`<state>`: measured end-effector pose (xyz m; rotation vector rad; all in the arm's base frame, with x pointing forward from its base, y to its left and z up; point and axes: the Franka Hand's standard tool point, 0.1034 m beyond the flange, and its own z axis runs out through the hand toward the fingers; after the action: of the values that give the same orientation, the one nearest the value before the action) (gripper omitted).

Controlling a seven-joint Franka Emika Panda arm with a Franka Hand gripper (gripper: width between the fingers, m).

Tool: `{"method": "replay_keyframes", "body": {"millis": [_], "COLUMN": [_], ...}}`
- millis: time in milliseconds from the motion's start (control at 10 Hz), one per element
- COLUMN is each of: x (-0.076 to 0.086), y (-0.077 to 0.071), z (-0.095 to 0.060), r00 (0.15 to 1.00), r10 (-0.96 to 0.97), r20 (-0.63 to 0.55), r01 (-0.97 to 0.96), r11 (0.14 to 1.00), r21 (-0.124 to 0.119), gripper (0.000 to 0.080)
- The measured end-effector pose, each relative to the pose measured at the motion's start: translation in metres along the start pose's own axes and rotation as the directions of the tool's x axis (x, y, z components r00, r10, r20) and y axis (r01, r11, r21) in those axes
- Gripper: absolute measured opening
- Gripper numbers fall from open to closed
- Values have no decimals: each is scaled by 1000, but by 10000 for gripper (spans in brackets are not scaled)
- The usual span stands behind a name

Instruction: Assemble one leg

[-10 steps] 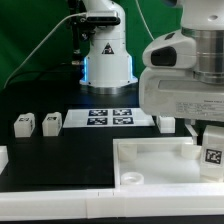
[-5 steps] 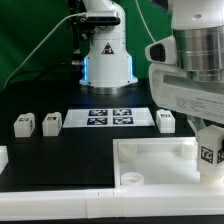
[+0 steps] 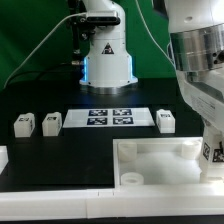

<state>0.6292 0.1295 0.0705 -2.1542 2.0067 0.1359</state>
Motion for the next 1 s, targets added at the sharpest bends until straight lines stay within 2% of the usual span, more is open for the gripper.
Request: {"method": "replay_keyframes", "body": {"millis": [100, 200, 300, 400, 600, 700, 900, 1000], "x": [0, 0, 0, 1, 0, 1, 3, 3], "y": [0, 1, 6, 8, 6, 7, 7, 6], "z": [0, 1, 2, 1, -1, 0, -1, -1], "r00": [1000, 997, 990, 965, 842, 811, 678, 569], "r10": [-25, -74, -142, -263, -538, -585, -735, -822], "r20": [0, 1, 8, 10, -19, -12, 5, 13], "r01": [25, 74, 142, 263, 535, 582, 732, 819], "r11": [1000, 997, 989, 963, 840, 808, 675, 565], "r21": [0, -5, -34, -56, -90, -90, -93, -98], "gripper": [465, 465, 611, 643, 648, 648, 649, 649]}}
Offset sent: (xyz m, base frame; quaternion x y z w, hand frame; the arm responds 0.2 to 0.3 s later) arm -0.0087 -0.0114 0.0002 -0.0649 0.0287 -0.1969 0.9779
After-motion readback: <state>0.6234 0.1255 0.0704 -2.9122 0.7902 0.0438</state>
